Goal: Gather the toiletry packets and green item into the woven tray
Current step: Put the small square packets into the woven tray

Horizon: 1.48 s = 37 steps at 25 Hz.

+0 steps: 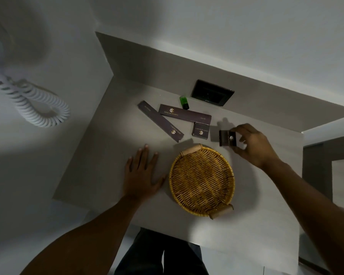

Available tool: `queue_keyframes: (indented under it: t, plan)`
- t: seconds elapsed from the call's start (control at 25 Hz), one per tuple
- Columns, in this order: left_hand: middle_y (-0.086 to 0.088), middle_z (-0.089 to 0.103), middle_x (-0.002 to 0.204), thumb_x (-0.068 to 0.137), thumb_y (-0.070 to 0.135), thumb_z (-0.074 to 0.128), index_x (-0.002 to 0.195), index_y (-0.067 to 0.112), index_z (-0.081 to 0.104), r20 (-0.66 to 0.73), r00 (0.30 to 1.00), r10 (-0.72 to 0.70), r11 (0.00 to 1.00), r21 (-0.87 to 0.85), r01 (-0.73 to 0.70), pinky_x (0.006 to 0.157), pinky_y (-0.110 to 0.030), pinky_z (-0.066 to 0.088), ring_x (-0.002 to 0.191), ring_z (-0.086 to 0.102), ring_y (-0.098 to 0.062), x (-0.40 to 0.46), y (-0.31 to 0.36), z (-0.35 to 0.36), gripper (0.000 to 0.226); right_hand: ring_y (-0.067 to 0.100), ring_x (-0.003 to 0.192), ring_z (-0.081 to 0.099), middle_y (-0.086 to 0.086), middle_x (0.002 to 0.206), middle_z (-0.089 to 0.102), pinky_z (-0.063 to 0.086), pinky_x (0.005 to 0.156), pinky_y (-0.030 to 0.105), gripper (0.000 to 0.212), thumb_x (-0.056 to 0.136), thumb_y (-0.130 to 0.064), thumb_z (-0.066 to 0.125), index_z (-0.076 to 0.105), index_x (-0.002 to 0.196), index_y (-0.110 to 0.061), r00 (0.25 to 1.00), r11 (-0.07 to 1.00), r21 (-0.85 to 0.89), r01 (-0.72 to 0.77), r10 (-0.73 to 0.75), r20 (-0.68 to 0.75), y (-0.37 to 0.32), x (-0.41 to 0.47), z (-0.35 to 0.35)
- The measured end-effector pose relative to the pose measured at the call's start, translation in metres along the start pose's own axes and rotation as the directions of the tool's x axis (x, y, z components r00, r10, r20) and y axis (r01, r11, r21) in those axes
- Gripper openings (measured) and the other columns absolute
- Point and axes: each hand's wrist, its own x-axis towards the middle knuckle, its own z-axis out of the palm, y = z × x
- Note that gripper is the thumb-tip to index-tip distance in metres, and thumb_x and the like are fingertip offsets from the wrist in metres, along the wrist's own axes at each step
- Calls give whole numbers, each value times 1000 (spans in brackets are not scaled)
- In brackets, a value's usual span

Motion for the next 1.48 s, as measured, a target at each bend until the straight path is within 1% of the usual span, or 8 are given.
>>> queue_keyframes:
  t: [0.28,0.56,0.68,0.8,0.92,1.12,1.32,1.48]
  plan:
    - [-14,17,166,88,72,37,154,23,32,-25,1000,10,1000,-24,-11,116,-56,24,152,15,-33,0,2,-4,82,29,132,39,10,147,40,40,106,39,61,82,-24,69,43,137,-18,901,992,14,127,-121,417,-84,-57,87]
    - [-11,17,166,88,74,34,154,26,31,-33,999,6,1000,-13,-7,116,-54,20,153,14,-30,1,0,1,82,36,125,46,16,141,47,45,98,46,60,79,-17,71,46,134,-14,919,966,-34,257,-233,318,-106,-52,106]
    - [-11,16,166,88,75,31,154,26,29,-34,999,9,1000,-13,-9,116,-53,20,153,14,-30,1,0,-1,82,32,126,45,13,142,46,43,100,44,57,85,-36,64,44,135,-16,907,964,-15,264,-243,344,-106,-52,93]
    - [-11,16,166,88,75,30,154,27,29,-29,1000,4,1000,-25,-5,116,-54,22,153,14,-31,0,-1,0,82,24,111,57,9,123,61,53,88,39,42,93,-47,47,54,123,-18,972,969,102,224,-229,43,-89,-44,66]
    - [-12,18,166,88,75,28,153,27,32,-11,1000,-4,999,-41,4,115,-55,25,152,17,-32,2,0,-2,82,21,110,53,8,123,56,53,86,39,33,92,-29,50,51,123,-19,989,987,116,107,-94,-113,-61,-9,43]
    - [-10,11,167,87,72,37,156,31,24,2,1000,-4,1000,-14,4,117,-57,23,153,14,-31,1,-1,2,81,35,125,41,14,148,37,44,96,46,72,77,-1,64,38,141,-21,965,954,-192,231,-200,169,-33,62,40]
    - [-8,11,168,87,71,40,156,32,20,-22,1000,-8,1000,-28,7,116,-56,22,153,12,-30,1,-3,6,82,34,129,33,14,148,30,43,97,50,54,85,-28,61,43,136,-28,924,886,-312,344,-262,278,-32,82,53]
    - [-8,12,167,86,70,43,156,33,22,-37,999,-17,999,-38,16,116,-56,25,153,14,-29,0,-3,8,82,32,123,36,11,145,35,45,93,52,41,76,-9,69,64,113,-24,957,956,-136,260,-237,165,-19,64,53]
